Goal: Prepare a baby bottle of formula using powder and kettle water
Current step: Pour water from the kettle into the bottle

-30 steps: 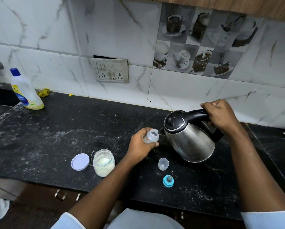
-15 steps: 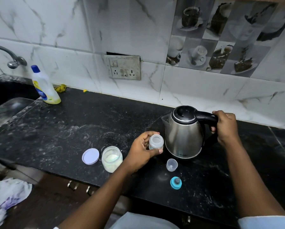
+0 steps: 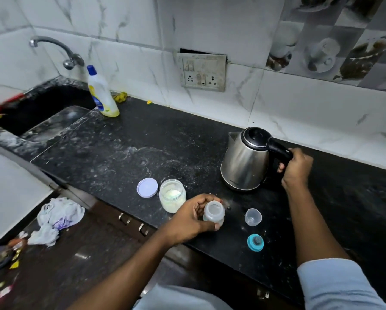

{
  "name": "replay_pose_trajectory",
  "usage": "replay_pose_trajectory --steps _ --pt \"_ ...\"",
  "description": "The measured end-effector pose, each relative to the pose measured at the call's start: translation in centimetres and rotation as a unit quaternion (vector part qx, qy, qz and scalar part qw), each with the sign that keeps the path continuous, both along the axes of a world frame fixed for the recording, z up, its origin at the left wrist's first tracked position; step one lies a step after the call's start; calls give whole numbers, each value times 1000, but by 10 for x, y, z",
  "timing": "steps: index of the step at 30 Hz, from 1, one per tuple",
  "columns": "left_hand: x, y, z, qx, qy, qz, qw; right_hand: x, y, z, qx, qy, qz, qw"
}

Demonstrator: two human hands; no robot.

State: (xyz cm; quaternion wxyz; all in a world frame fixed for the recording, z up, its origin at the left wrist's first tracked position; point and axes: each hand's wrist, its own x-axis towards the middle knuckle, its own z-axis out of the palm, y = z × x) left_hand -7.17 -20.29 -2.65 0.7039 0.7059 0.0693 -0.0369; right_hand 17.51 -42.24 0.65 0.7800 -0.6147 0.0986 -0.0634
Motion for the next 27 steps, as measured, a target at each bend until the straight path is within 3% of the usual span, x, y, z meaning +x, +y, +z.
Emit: replay_pose_trajectory --steps 27 --pt "15 -7 0 -9 3 -10 1000 65 36 -22 -25 36 52 998"
